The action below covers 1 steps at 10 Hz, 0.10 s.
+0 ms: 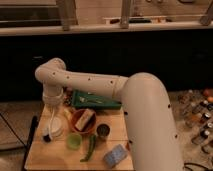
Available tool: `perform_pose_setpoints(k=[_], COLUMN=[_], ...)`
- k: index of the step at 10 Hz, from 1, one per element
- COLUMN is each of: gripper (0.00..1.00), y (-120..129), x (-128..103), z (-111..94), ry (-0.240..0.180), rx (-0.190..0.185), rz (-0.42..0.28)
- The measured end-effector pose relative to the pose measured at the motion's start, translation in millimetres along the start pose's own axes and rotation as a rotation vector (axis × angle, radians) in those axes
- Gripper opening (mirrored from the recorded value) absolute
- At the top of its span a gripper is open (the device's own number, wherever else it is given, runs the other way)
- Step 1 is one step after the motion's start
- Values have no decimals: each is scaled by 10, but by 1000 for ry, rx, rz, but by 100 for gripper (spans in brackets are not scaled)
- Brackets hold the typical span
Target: Place brush in paper cup
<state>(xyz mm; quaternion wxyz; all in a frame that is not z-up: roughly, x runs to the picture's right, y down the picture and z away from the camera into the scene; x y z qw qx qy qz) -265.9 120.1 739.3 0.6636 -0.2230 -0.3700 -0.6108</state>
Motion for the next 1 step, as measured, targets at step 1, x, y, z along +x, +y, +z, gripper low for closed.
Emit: perform_pose_setpoints(k=[1], gripper=[0], y=[-11], x=[-18], z=[22], ry=[-18], rx=[3], rz=[-4])
